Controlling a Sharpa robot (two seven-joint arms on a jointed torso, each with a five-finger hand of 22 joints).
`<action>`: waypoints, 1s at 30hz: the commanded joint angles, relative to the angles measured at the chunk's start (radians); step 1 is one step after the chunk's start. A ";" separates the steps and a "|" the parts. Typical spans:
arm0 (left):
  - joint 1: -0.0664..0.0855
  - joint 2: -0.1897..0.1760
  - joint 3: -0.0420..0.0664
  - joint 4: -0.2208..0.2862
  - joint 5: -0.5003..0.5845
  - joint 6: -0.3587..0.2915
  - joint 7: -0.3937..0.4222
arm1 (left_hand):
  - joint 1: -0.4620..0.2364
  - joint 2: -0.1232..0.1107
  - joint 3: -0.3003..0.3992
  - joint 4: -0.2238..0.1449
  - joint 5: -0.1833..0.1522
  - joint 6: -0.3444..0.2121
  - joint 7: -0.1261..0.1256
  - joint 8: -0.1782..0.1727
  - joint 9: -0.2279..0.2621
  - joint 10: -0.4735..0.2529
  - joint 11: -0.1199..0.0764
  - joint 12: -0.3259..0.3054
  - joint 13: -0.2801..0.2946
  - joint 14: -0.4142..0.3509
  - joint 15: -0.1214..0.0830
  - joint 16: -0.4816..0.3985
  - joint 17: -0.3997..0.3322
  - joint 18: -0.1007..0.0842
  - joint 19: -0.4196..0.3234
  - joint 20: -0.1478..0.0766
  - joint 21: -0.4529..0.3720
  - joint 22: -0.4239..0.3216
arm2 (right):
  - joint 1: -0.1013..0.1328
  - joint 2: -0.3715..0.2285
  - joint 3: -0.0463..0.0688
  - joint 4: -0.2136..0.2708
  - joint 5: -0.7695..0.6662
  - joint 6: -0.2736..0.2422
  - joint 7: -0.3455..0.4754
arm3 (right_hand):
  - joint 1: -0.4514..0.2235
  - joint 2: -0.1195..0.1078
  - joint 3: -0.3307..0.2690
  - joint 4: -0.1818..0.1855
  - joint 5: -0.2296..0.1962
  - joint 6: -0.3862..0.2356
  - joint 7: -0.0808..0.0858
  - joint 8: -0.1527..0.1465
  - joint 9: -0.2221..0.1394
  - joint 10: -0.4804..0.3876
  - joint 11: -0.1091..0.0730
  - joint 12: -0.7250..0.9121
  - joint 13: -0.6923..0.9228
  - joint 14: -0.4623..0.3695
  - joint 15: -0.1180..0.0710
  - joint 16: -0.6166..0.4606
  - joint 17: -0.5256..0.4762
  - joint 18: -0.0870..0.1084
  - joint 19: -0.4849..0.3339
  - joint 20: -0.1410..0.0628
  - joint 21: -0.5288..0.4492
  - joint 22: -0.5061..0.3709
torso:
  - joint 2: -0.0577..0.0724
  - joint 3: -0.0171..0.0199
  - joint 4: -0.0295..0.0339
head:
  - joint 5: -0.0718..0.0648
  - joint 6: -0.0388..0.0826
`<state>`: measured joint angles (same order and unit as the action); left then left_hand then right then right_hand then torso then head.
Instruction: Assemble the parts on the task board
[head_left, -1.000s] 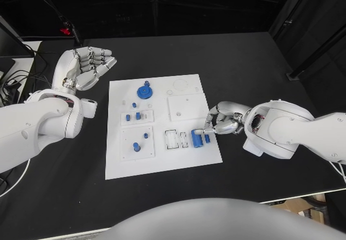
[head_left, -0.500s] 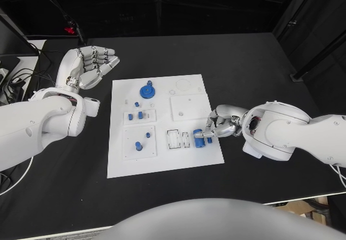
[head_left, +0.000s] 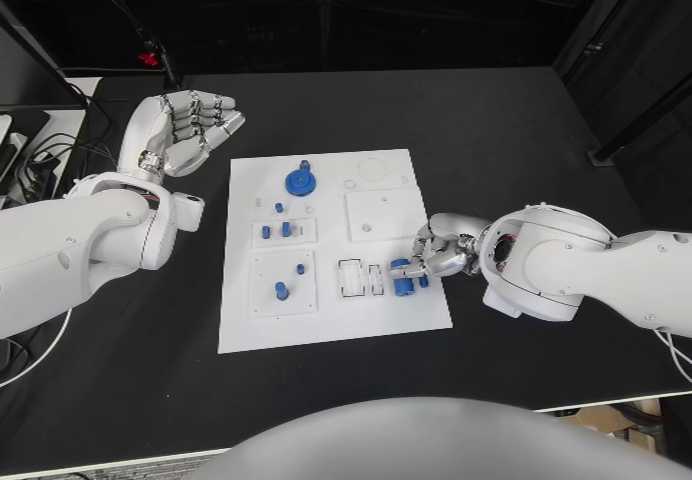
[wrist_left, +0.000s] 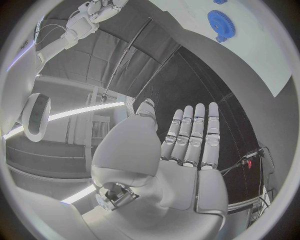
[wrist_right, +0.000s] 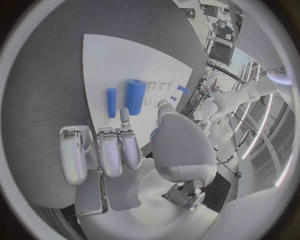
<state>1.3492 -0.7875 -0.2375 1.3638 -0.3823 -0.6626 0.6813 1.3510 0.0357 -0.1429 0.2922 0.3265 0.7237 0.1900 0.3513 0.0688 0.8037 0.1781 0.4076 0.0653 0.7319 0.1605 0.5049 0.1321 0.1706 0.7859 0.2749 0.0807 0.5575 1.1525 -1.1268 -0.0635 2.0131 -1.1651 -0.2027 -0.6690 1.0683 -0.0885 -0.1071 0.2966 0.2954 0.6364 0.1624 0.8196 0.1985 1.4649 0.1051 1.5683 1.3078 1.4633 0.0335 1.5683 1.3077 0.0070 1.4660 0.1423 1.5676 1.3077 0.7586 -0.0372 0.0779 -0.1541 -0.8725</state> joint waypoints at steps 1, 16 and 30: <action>0.002 -0.001 0.001 0.003 0.002 0.006 0.040 | 0.001 0.010 -0.008 0.000 0.005 -0.007 0.033 0.004 -0.001 -0.005 0.001 0.006 -0.001 -0.006 -0.001 0.005 -0.001 0.011 0.008 0.001 -0.007 -0.001 | 0.000 0.006 0.000 -0.003 -0.006 0.030 -0.014 | -0.005 0.007 0.003 -0.001 -0.007 0.010 -0.001 -0.005 -0.002 0.106 -0.009 0.003 0.263 0.108 -0.006 0.002 0.263 -0.007 0.105 -0.005 0.003 0.263 | 0.000 -0.0001 -0.0004 | 0.002 0.000; 0.002 -0.004 0.001 0.007 0.002 0.005 0.040 | 0.001 0.010 -0.008 0.000 0.005 -0.007 0.033 0.004 -0.001 -0.005 0.001 0.006 -0.001 -0.006 -0.001 0.005 -0.001 0.011 0.008 0.001 -0.007 -0.001 | -0.003 0.040 0.000 -0.026 -0.006 0.070 -0.045 | -0.014 0.018 0.005 -0.001 -0.018 0.016 -0.002 -0.013 -0.006 0.106 -0.010 0.003 0.263 0.108 -0.007 0.002 0.263 -0.007 0.105 -0.006 0.003 0.263 | -0.001 -0.0011 -0.0013 | 0.005 0.000; 0.002 -0.004 0.001 0.004 0.002 0.007 0.038 | 0.001 0.012 -0.010 0.000 0.005 -0.007 0.033 0.006 -0.001 -0.005 0.001 0.008 -0.001 -0.007 -0.001 0.006 -0.002 0.010 0.008 0.001 -0.007 -0.002 | -0.005 0.095 0.000 -0.061 -0.009 0.124 -0.072 | 0.000 0.052 0.012 -0.004 -0.049 0.018 0.000 -0.036 -0.019 0.106 -0.009 0.003 0.263 0.108 -0.006 0.002 0.263 -0.007 0.105 -0.006 0.003 0.263 | 0.000 -0.0012 -0.0001 | 0.002 0.000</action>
<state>1.3492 -0.7925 -0.2375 1.3672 -0.3823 -0.6621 0.6813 1.3509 0.0357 -0.1481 0.2919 0.3265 0.7237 0.1900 0.3512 0.0689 0.8037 0.1781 0.4115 0.0653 0.7319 0.1605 0.5049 0.1307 0.1706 0.7860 0.2750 0.0807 0.5562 1.1470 -1.0353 -0.0637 1.9554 -1.1693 -0.1166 -0.6968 1.0706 -0.0473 -0.1013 0.2907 0.2531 0.6497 0.1614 0.7889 0.1824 1.4684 0.1017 1.5682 1.3077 1.4632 0.0336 1.5683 1.3075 0.0073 1.4648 0.1413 1.5676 1.3075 0.7580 -0.0379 0.0755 -0.1450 -0.8725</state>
